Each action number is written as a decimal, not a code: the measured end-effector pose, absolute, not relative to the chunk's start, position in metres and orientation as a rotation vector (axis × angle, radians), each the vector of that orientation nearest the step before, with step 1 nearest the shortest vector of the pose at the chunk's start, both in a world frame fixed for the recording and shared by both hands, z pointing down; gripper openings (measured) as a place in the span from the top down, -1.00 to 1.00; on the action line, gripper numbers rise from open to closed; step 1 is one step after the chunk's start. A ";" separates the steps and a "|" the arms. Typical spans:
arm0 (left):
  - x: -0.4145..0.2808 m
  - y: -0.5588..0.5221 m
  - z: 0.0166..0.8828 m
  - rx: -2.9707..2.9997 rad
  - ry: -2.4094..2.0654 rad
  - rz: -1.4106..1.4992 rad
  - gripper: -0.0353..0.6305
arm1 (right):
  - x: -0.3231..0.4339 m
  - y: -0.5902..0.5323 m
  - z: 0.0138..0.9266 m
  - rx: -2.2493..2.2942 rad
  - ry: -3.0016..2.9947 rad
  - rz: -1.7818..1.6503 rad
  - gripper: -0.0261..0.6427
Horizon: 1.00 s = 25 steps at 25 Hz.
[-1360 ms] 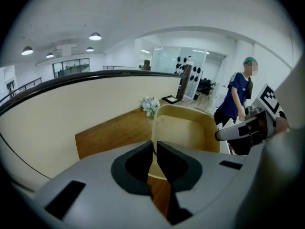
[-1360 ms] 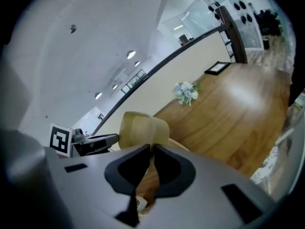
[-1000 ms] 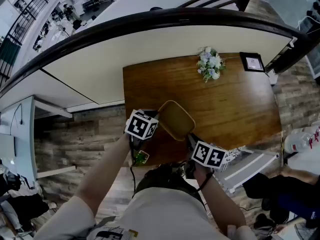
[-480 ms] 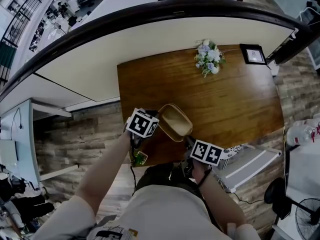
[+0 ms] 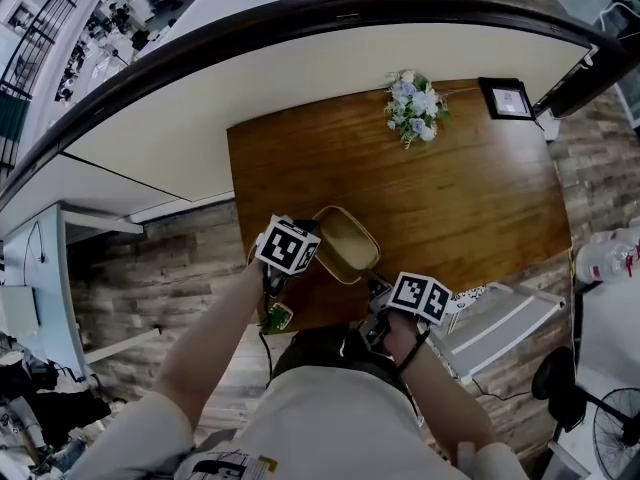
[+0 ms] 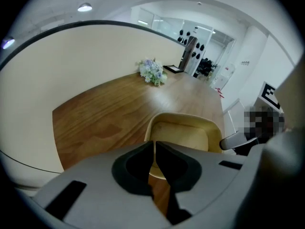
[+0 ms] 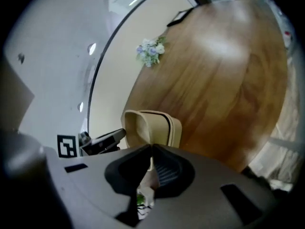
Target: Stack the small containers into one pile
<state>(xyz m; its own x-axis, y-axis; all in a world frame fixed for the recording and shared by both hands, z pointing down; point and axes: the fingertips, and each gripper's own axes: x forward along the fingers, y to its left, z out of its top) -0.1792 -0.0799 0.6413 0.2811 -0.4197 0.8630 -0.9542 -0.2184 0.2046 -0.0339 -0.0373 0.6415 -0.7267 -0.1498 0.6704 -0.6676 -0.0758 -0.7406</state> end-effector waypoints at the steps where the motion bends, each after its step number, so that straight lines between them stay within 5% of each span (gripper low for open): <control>1: -0.180 -0.081 0.639 1.789 -1.255 0.878 0.83 | -0.034 -0.036 0.640 0.879 -1.789 1.937 0.85; 10: -0.179 -0.080 0.646 1.790 -1.219 0.889 0.83 | -0.026 -0.037 0.660 0.927 -1.701 1.909 0.84; 25: -0.177 -0.089 0.666 1.771 -1.202 0.808 0.88 | -0.027 -0.051 0.685 0.941 -1.743 1.717 0.44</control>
